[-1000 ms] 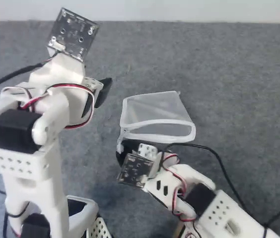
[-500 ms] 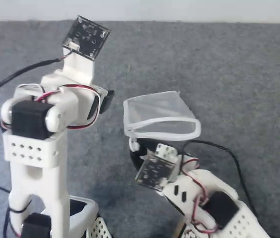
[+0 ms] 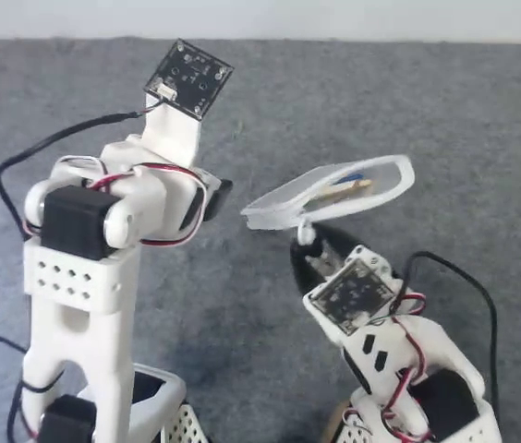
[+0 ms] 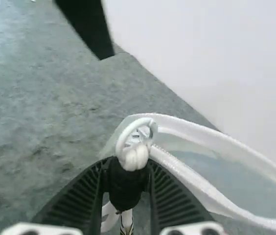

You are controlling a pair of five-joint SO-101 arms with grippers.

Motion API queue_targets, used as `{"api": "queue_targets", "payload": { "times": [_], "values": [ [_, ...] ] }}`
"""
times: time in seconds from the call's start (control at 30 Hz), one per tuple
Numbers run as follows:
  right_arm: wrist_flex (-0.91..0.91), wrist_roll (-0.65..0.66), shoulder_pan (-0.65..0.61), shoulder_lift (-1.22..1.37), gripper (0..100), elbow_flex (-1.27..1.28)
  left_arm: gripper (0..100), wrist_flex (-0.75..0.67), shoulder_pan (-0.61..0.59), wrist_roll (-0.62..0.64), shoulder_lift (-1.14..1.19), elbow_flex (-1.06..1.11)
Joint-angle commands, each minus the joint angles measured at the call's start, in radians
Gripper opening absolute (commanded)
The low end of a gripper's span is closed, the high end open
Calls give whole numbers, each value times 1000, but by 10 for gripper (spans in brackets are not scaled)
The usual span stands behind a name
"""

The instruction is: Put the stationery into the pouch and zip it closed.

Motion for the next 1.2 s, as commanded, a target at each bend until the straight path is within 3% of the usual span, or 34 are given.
{"api": "queue_targets", "payload": {
  "times": [0.0, 0.2, 0.37, 0.6, 0.9, 1.17],
  "values": [
    [2, -14, 67, -16, 5, -74, 194, 26, 55, 12, -48, 15],
    [47, -14, 124, -18, 5, -114, 146, -91, 178, 15, -238, 240],
    [71, -14, 150, -18, 5, -141, 224, -272, 198, 18, -427, 493],
    [73, -14, 150, -18, 5, -144, 232, -422, 334, 18, -628, 763],
    [73, -14, 150, -18, 5, -144, 233, -717, 339, 18, -706, 1010],
    [73, -11, 148, -18, 5, -144, 233, -862, 342, 18, -709, 1092]
  ]
}}
